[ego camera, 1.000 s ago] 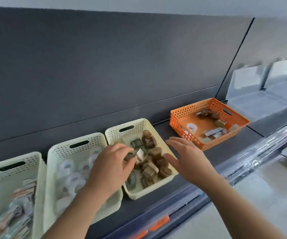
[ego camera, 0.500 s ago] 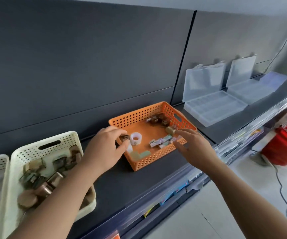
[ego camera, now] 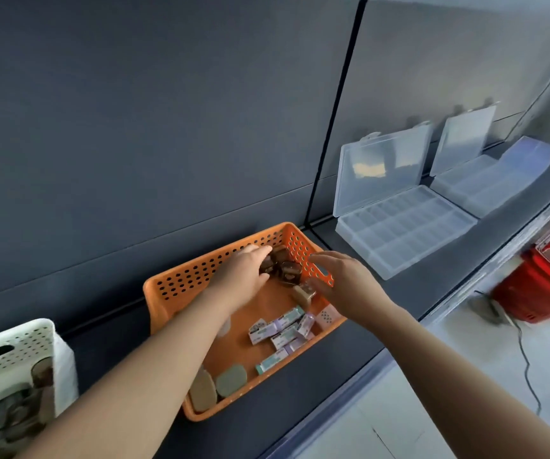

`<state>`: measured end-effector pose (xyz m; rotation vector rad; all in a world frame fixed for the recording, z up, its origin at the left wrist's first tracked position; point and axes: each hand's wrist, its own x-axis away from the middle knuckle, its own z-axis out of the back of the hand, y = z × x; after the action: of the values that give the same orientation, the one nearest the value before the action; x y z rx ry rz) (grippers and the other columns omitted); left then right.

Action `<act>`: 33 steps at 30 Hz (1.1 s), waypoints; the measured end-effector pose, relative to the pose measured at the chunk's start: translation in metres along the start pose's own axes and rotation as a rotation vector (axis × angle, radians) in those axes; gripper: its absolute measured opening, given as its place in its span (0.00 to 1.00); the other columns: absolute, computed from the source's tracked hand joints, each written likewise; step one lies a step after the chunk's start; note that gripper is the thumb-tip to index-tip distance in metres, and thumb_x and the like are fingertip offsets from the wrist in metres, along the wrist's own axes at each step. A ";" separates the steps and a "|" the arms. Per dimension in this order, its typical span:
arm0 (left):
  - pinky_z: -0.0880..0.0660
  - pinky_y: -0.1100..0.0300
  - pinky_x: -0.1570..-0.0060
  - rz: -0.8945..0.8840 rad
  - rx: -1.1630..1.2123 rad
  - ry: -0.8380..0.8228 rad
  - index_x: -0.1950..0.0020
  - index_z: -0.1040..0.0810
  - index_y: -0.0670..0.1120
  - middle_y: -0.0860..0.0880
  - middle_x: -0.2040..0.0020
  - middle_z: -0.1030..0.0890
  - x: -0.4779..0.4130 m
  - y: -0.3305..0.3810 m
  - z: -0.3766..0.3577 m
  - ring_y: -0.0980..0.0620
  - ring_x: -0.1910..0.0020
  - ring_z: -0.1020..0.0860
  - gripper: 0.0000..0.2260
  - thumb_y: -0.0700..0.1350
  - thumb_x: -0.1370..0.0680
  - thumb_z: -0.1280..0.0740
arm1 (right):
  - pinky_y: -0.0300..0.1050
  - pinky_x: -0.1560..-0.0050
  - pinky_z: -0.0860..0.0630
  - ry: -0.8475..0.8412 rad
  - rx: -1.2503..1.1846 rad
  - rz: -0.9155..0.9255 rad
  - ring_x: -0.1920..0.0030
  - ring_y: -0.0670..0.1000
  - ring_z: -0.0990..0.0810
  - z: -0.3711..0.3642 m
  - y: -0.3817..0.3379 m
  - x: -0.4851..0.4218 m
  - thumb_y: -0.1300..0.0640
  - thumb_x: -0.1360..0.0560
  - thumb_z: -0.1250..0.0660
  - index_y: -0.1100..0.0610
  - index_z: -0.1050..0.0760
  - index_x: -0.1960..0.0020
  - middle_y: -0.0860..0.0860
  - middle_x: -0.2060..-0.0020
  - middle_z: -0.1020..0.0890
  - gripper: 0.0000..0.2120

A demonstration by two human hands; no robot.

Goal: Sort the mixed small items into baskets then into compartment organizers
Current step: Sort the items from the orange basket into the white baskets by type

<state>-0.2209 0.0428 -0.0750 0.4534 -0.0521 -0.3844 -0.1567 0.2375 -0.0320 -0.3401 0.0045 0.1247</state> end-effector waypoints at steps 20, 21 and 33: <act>0.23 0.53 0.53 0.636 1.098 0.079 0.47 0.23 0.44 0.43 0.51 0.19 0.033 0.041 -0.012 0.48 0.55 0.20 0.07 0.45 0.23 0.33 | 0.41 0.43 0.27 -0.072 -0.265 0.343 0.48 0.47 0.21 0.007 0.043 -0.083 0.55 0.29 0.28 0.52 0.20 0.41 0.49 0.48 0.17 0.16; 0.24 0.55 0.52 0.615 0.874 0.028 0.49 0.22 0.47 0.48 0.50 0.19 0.026 0.047 -0.018 0.50 0.53 0.21 0.10 0.49 0.27 0.28 | 0.37 0.46 0.26 -0.060 -0.329 0.334 0.50 0.46 0.20 0.010 0.049 -0.084 0.57 0.30 0.27 0.52 0.20 0.42 0.48 0.49 0.16 0.16; 0.28 0.62 0.52 0.610 0.175 0.010 0.37 0.25 0.57 0.57 0.39 0.23 0.023 0.066 -0.016 0.55 0.46 0.24 0.25 0.56 0.32 0.24 | 0.36 0.52 0.24 -0.117 -0.421 0.411 0.55 0.46 0.20 0.005 0.046 -0.085 0.58 0.30 0.26 0.51 0.20 0.42 0.45 0.53 0.18 0.16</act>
<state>-0.1744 0.0955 -0.0618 0.5861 -0.2102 0.2245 -0.2470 0.2720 -0.0401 -0.7503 -0.0693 0.5571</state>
